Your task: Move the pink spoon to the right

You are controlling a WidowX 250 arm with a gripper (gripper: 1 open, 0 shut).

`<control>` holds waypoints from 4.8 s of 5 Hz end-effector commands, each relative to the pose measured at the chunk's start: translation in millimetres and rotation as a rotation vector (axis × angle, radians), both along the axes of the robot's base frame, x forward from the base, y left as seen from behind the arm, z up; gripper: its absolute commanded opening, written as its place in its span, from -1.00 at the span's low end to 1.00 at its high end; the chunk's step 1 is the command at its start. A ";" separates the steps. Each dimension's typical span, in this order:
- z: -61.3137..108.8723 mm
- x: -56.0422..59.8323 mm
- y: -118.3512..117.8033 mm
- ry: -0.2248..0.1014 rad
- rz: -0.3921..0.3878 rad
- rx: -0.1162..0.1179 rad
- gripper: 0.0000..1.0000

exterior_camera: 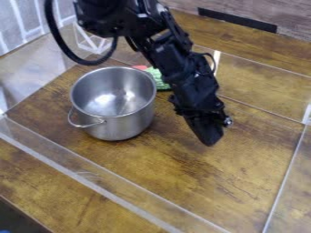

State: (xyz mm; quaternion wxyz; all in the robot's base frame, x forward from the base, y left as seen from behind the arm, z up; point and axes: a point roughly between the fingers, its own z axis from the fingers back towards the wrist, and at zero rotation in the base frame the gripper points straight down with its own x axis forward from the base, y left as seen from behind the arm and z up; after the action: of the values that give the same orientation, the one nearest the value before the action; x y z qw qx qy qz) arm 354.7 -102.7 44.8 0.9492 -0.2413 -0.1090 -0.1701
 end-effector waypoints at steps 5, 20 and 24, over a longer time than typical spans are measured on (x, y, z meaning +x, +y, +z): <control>24.6 -3.1 -33.2 0.192 -0.146 -0.031 -1.00; 111.1 -36.2 -7.1 0.327 -0.367 0.119 1.00; 98.9 -25.2 15.6 0.315 -0.396 0.174 1.00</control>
State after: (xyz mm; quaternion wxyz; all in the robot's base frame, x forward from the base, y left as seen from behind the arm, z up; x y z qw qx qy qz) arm 327.9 -91.9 125.8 0.9161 -0.2062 0.1326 -0.3172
